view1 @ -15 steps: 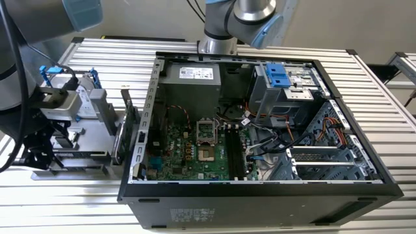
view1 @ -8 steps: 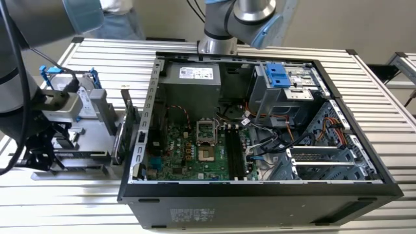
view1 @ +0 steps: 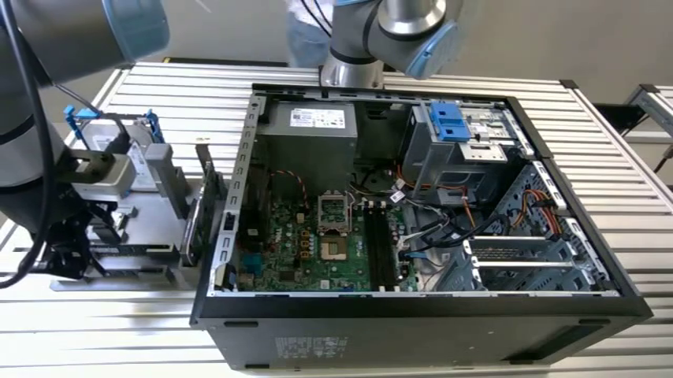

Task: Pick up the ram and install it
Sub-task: 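Pick up the ram and move it above insertion slot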

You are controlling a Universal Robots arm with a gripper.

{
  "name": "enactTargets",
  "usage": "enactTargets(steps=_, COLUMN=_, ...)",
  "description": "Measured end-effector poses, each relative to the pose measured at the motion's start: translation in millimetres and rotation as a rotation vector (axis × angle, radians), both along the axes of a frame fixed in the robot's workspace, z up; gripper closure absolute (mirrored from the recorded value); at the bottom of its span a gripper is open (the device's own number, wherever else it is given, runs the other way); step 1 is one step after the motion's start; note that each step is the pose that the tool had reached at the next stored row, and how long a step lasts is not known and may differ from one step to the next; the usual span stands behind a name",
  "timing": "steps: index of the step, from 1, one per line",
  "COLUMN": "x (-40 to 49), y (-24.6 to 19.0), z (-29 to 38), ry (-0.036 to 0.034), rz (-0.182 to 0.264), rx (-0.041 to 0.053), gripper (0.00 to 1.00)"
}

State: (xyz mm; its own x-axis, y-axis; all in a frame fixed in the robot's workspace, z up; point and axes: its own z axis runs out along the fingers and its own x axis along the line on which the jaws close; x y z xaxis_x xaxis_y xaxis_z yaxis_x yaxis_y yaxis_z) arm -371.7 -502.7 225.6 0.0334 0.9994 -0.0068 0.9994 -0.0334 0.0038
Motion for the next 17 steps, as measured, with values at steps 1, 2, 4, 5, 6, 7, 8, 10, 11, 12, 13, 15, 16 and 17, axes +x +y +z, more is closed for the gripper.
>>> enactTargets(steps=1, x=0.0, y=0.0, z=-0.7, ry=0.0, rz=0.001, rx=-0.0002, gripper=0.0)
enactTargets(steps=2, x=0.0, y=0.0, z=-1.5, ry=0.0, rz=0.002, rx=-0.0002, gripper=0.0)
enactTargets(steps=4, x=0.0, y=0.0, z=-3.0, ry=0.0001, rz=0.003, rx=-0.0004, gripper=0.0)
enactTargets(steps=5, x=0.0, y=0.0, z=-3.9, ry=0.0, rz=0.004, rx=-0.0003, gripper=0.0)
enactTargets(steps=6, x=0.0, y=0.0, z=-4.8, ry=0.0001, rz=0.004, rx=-0.0003, gripper=0.0)
enactTargets(steps=7, x=0.0, y=0.0, z=-5.6, ry=0.0001, rz=0.005, rx=-0.0003, gripper=0.0)
enactTargets(steps=8, x=0.0, y=0.0, z=-6.5, ry=0.0, rz=0.006, rx=-0.0002, gripper=0.0)
enactTargets(steps=10, x=0.0, y=0.0, z=-8.1, ry=0.0, rz=0.008, rx=-0.0003, gripper=0.0)
enactTargets(steps=11, x=-0.1, y=0.0, z=-9.0, ry=0.0001, rz=0.009, rx=-0.0003, gripper=0.0)
enactTargets(steps=12, x=-0.1, y=-0.1, z=-9.9, ry=0.0, rz=0.01, rx=-0.0003, gripper=0.0)
enactTargets(steps=13, x=-0.1, y=-0.1, z=-10.8, ry=0.0, rz=0.011, rx=-0.0003, gripper=0.0)
enactTargets(steps=15, x=-0.1, y=-0.1, z=-12.6, ry=0.0, rz=0.014, rx=-0.0003, gripper=0.0)
enactTargets(steps=16, x=-0.1, y=-0.1, z=-13.5, ry=0.0001, rz=0.015, rx=-0.0003, gripper=0.0)
enactTargets(steps=17, x=0.0, y=-0.2, z=-14.3, ry=0.0001, rz=0.017, rx=-0.0003, gripper=0.0)
